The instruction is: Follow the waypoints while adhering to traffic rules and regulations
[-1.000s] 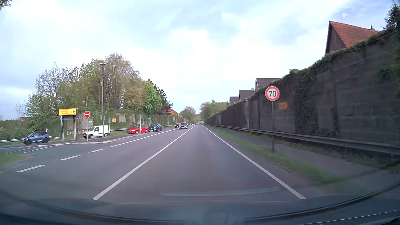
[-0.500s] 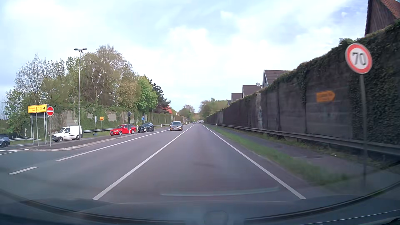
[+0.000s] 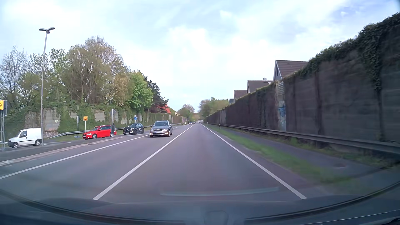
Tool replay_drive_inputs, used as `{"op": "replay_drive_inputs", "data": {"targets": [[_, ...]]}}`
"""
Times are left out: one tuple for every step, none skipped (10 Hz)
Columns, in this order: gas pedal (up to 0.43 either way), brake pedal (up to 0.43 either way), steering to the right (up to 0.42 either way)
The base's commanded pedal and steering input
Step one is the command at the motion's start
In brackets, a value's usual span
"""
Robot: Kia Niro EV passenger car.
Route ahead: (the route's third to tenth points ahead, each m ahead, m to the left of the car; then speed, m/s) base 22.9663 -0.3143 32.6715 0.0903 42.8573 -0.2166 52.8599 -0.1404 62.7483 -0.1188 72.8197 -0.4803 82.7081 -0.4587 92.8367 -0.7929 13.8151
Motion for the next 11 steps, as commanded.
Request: {"op": "replay_drive_inputs", "data": {"targets": [[0.169, 0.0, -0.003], [0.189, 0.0, -0.003], [0.197, 0.0, -0.004], [0.197, 0.0, -0.005], [0.197, 0.0, -0.004], [0.197, 0.0, -0.004], [0.209, 0.0, -0.004], [0.209, 0.0, -0.004], [0.228, 0.0, -0.004], [0.228, 0.0, -0.004], [0.228, 0.0, -0.003]]}}
